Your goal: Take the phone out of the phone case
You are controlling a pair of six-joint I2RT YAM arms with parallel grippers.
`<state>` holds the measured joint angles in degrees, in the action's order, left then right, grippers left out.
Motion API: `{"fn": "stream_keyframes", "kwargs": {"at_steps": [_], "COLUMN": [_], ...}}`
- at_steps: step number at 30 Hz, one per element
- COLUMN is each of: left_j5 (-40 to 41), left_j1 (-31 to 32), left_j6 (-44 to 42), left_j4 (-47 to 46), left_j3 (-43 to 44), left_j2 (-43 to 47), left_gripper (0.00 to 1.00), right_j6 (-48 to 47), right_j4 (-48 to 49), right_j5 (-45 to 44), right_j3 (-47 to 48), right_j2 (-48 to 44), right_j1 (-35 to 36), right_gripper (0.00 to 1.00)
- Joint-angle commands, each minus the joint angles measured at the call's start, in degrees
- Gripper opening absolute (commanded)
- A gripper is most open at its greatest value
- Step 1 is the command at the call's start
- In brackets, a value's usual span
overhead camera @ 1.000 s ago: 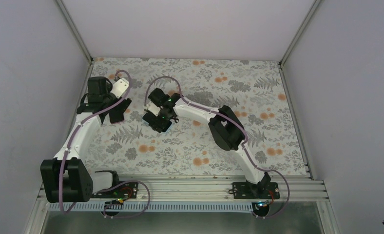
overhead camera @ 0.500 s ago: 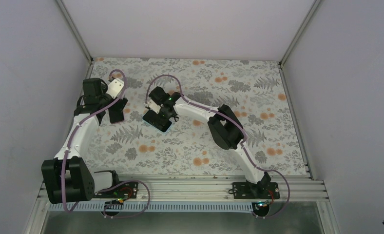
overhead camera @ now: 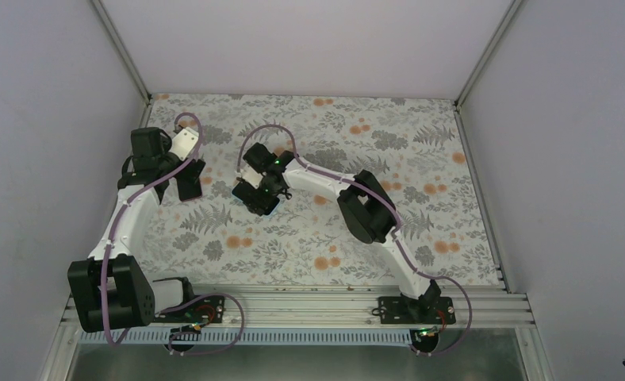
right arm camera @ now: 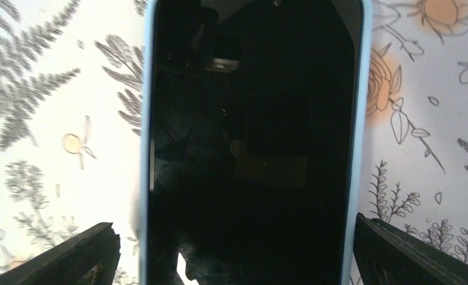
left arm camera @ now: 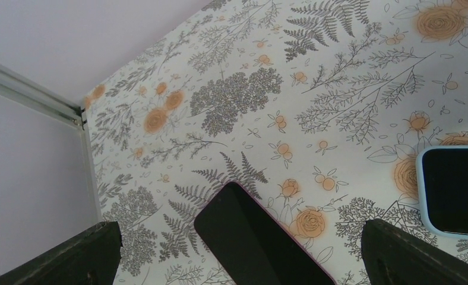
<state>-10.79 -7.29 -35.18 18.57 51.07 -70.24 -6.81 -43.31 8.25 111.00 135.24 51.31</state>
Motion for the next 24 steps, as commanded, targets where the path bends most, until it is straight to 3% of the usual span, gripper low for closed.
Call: {"fn": "stream_keyframes", "kwargs": {"at_steps": [1, 8, 11, 16, 24], "left_j5": [-1.36, -2.84, -3.76, -10.11, -25.77], "left_j1": [-0.3, -0.36, -0.36, -0.34, -0.15], "left_j6": [0.27, 1.22, 2.06, 3.49, 3.02], "left_j4": [-0.63, -0.73, -0.4, 1.82, 9.69], "left_j3": [-0.7, -0.63, -0.12, 1.42, 4.66], "left_j2": [-0.07, -0.55, -1.09, -3.05, -11.06], "left_gripper": [1.0, 1.0, 1.0, 1.0, 1.0], "right_j6": [-0.29, -2.46, -3.4, -5.04, -6.99], "right_j4": [0.36, 1.94, 2.75, 5.22, 10.61], "right_j5": [-4.82, -8.45, -9.29, -11.48, -14.03], "right_j3": [-0.81, -4.07, -5.92, -9.92, -16.42], "right_j2": [2.07, 2.78, 1.8, -1.51, -10.61], "right_j1": [0.02, 0.33, 0.37, 0.46, 0.29], "right_gripper": [1.0, 0.99, 0.92, 0.69, 0.63]}}
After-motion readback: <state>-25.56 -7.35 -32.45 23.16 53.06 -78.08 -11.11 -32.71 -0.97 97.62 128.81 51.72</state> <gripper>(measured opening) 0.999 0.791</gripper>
